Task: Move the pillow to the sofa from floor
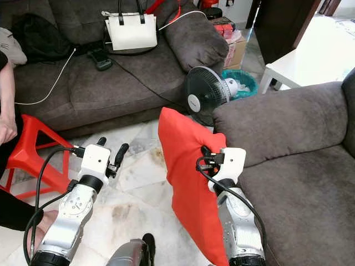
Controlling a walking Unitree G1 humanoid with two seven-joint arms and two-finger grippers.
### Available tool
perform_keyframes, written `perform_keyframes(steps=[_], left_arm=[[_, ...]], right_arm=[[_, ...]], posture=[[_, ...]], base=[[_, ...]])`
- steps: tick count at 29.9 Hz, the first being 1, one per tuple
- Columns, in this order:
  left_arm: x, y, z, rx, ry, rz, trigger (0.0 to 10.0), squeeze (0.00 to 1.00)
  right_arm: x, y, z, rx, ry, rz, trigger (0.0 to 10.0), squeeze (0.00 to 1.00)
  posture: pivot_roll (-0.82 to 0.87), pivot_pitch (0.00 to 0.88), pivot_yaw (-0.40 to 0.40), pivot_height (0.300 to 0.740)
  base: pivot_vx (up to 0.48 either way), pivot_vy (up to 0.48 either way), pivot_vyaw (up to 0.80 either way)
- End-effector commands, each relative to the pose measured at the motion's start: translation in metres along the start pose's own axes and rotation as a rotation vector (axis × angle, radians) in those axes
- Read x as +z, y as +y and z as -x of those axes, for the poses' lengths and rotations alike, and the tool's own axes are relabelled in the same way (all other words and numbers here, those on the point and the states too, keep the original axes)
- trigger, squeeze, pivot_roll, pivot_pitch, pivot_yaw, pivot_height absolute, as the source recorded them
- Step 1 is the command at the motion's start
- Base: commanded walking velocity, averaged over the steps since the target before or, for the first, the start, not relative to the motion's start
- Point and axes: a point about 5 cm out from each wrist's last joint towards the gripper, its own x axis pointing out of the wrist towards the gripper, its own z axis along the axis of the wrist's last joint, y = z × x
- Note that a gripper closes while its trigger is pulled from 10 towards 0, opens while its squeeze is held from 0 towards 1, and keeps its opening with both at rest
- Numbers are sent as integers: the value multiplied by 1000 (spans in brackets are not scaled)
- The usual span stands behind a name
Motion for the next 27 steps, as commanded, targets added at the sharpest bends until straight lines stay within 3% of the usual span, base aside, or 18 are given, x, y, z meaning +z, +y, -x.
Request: perform_keyframes(steps=[1,10,27], left_arm=[[1,-1,2,-2,-3,-10,10000,0],[1,-1,0,-1,-7,-2,10000,0],[3,-4,-3,-10,-18,4,10000,0]], right_arm=[[25,7,-7,34,-126,20,10000,0],[24,2,-9,-8,-120,10,10000,0],[23,-4,-11,-40,-113,12,10000,0]], posture=[[155,120,10,740],[152,88,10,740],[138,64,11,740]], base=[[0,0,0],[0,0,0],[0,0,-800]])
